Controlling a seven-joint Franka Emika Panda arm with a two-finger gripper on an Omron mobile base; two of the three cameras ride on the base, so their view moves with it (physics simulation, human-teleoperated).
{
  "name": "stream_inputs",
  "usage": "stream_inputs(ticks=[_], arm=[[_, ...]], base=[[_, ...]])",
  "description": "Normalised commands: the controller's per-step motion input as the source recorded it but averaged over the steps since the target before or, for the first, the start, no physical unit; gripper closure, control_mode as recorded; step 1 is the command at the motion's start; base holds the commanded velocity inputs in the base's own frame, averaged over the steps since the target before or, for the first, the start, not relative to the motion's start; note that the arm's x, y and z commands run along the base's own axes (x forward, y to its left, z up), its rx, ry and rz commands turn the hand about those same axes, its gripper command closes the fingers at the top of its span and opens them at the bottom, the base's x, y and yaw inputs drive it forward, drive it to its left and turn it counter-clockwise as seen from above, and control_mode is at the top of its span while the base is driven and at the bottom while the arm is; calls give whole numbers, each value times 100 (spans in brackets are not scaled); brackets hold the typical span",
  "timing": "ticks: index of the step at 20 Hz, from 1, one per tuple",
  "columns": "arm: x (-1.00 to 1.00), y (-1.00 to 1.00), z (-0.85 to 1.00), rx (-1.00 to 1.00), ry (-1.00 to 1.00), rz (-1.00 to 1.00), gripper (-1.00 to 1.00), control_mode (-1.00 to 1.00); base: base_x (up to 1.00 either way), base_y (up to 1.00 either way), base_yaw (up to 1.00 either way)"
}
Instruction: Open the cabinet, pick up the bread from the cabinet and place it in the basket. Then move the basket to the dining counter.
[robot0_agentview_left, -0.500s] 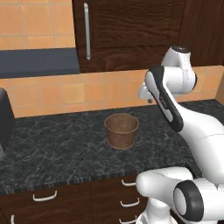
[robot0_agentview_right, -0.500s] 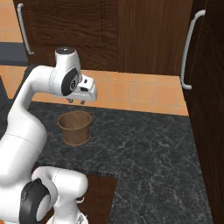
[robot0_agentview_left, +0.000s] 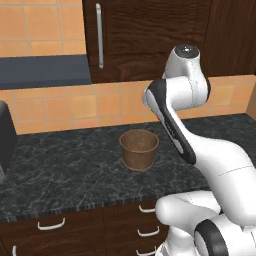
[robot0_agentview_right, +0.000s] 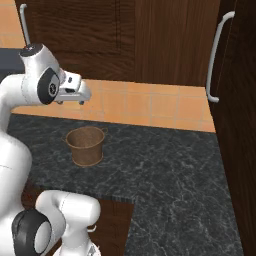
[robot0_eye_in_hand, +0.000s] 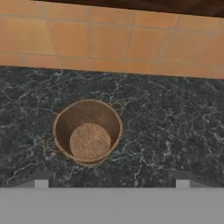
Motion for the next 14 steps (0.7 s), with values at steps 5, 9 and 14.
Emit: stream_inputs(ticks=[5,9,14], arm=[[-1,76,71,-13,-25,1,-100,-100],[2,91,85,-8,-21,-13,-100,-100],[23,54,92,0,-4,-4,-100,-100]], base=[[0,0,0],[0,0,0],[0,0,0]])
